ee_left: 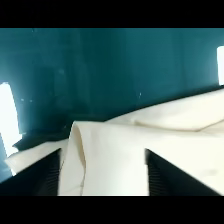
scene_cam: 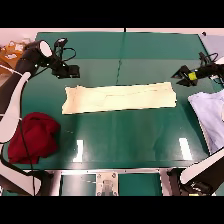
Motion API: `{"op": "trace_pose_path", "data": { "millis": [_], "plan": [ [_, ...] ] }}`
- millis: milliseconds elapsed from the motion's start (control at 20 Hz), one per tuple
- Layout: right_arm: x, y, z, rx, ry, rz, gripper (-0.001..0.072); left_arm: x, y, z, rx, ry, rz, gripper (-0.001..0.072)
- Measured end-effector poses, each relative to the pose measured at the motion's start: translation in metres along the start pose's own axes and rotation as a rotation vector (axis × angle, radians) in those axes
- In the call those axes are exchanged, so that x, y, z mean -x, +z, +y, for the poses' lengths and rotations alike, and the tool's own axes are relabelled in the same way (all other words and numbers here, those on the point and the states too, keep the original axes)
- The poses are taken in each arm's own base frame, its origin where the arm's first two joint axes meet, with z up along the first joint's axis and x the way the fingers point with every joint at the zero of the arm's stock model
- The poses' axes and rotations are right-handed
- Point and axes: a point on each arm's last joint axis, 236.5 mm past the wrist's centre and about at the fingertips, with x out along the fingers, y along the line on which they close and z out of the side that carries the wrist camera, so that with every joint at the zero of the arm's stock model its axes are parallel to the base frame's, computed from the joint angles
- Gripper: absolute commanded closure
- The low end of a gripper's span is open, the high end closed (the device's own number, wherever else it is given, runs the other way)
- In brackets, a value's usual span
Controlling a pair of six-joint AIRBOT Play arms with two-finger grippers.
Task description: Fold the shirts.
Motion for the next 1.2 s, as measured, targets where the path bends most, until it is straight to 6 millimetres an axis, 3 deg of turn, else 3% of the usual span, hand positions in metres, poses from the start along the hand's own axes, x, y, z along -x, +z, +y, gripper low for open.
{"op": "trace_pose_path", "data": {
  "millis": [50, 250, 500, 550, 600, 650, 800, 950, 1200],
  "plan": [
    [0.003, -0.008, -0.011, 0.004, 0.002, 0.038, 0.0155, 0.002, -0.007, 0.001, 0.003, 0.002, 0.036, 0.0676],
    [-0.007, -0.035, -0.041, 0.014, 0.023, 0.162, 0.0138, 0.008, -0.022, 0.001, 0.006, -0.004, 0.107, 0.0684],
    [-0.038, -0.061, -0.039, 0.015, 0.117, 0.28, 0.0154, 0.011, -0.028, -0.015, 0.024, -0.072, 0.135, 0.0684],
    [-0.045, -0.065, -0.039, 0.022, 0.119, 0.297, 0.0235, 0.011, -0.028, -0.018, 0.027, -0.083, 0.136, 0.0685],
    [-0.051, -0.068, -0.037, 0.027, 0.125, 0.311, 0.0535, 0.012, -0.027, -0.022, 0.033, -0.1, 0.134, 0.0685],
    [-0.058, -0.072, -0.036, 0.035, 0.121, 0.323, 0.0695, 0.012, -0.026, -0.026, 0.037, -0.115, 0.129, 0.0685],
    [-0.064, -0.074, -0.021, 0.064, 0.156, 0.333, 0.0697, 0.008, -0.02, -0.048, 0.034, -0.166, 0.102, 0.0685],
    [-0.051, -0.068, -0.003, 0.102, 0.177, 0.307, 0.0697, -0.01, -0.022, -0.085, -0.015, -0.203, 0.097, 0.0686],
    [0.033, -0.063, 0.063, 0.227, 0.24, 0.215, 0.0697, -0.077, -0.053, -0.177, -0.13, -0.271, 0.128, 0.0685]
  ]
}}
